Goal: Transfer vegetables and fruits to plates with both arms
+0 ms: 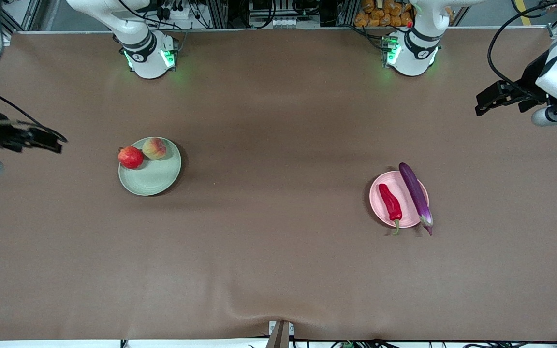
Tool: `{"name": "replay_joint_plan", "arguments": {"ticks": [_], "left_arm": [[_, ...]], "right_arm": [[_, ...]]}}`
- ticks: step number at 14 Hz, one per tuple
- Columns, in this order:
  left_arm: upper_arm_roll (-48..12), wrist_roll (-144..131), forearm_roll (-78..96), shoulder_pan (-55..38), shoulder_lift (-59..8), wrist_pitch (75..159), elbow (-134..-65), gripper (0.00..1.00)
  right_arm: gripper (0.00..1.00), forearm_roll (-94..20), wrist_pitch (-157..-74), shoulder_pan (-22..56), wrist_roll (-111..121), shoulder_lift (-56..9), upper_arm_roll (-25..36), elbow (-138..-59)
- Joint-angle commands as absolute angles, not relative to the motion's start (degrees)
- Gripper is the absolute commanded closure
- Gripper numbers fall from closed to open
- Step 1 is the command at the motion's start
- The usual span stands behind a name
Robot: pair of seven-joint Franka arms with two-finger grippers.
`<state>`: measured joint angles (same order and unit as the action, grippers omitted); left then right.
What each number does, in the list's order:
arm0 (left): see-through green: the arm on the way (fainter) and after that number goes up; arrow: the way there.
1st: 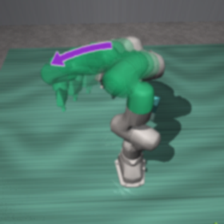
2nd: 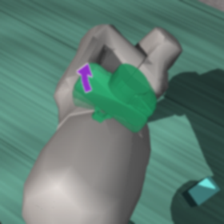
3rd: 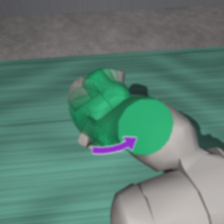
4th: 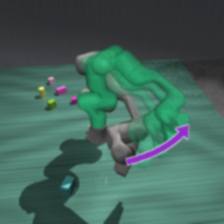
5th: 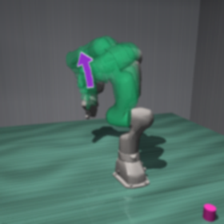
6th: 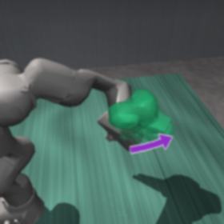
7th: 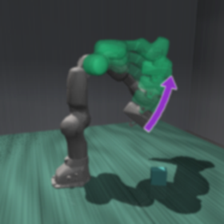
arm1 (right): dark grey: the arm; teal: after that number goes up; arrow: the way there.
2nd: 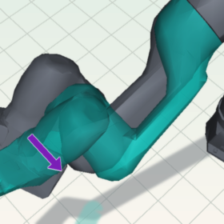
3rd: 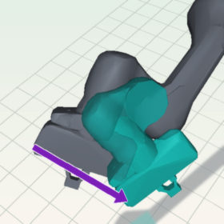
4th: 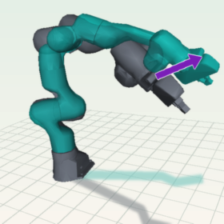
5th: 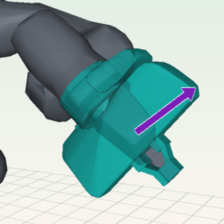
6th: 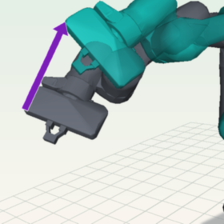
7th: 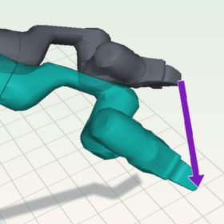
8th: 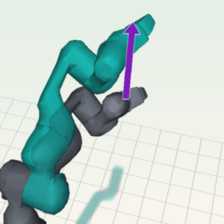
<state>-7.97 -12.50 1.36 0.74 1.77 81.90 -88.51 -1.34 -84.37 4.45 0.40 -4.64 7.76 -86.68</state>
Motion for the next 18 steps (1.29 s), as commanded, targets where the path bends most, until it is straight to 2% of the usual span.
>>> {"name": "replay_joint_plan", "arguments": {"ticks": [1, 6, 18], "left_arm": [[-7.47, -11.86, 2.11, 0.62, 4.57, 80.95, -90.35, 0.00], [-7.73, -10.73, 1.41, 0.62, 6.68, 81.21, -91.84, 0.00], [-7.82, -10.28, 0.35, 0.44, 5.71, 81.04, -90.62, 0.00]], "right_arm": [[0.00, 0.26, -80.35, 2.46, 0.27, 0.34, 6.33, -88.77], [0.00, -0.70, -76.56, 1.40, -5.26, 1.05, 6.50, -88.59], [0.00, -0.70, -77.43, 1.67, -4.31, 1.67, 6.33, -88.59]]}}
